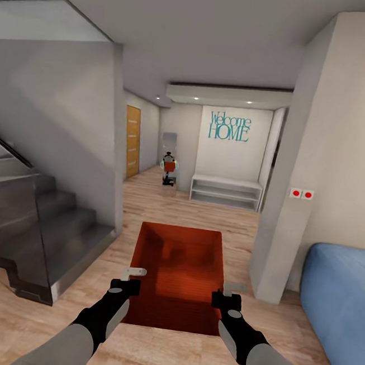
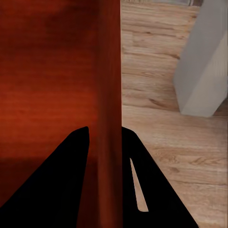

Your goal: Move the two storage containers from the living room to the garage. In the garage, place one container on the floor and stack the other container on top of it (either order is fine).

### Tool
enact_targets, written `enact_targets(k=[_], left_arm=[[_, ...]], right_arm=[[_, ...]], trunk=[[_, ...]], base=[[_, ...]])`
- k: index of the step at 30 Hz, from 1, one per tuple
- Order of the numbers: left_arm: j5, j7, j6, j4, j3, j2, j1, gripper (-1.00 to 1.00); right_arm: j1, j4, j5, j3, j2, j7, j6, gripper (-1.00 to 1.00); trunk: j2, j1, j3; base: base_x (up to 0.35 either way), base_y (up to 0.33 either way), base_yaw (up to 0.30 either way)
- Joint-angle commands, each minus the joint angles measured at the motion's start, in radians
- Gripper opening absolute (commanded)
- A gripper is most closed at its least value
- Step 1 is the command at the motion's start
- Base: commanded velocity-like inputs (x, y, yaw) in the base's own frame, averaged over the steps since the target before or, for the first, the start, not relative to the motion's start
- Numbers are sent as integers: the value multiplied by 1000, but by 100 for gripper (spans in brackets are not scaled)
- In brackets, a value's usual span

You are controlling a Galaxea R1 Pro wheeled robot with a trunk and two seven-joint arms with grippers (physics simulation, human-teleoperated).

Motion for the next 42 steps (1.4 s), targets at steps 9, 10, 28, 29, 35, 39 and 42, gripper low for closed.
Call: enact_targets(k=[9, 10, 28, 29, 35, 39, 42], left_arm=[[53, 15, 9, -44, 65, 0, -1, -100], [53, 15, 9, -44, 65, 0, -1, -100], [53, 15, 9, -44, 65, -2, -1, -100], [-2, 2, 1, -2, 4, 0, 5, -100], [0, 3, -2, -3, 4, 1, 5, -100], [28, 4, -3, -2, 3, 5, 5, -100], [41, 5, -3, 1, -6, 7, 5, -100]], right_arm=[[0, 1, -13, 14, 0, 7, -1, -100], [0, 1, -13, 14, 0, 7, -1, -100], [0, 1, -12, 14, 0, 8, 1, -100], [-2, -5, -6, 6, 1, -4, 4, -100], [-2, -17, -6, 14, 1, -4, 6, -100], [-2, -21, -15, 28, 0, -9, 13, -100], [-2, -21, -27, 43, 0, -10, 16, -100]], trunk=[[-1, 1, -2], [-1, 1, -2], [-1, 1, -2], [-1, 1, -2], [-1, 1, -2], [-1, 1, -2], [-1, 1, -2]], base=[[325, 0, 18], [325, 0, 129], [325, 0, 74], [0, 0, 0], [0, 0, 0], [0, 0, 0], [0, 0, 0]])
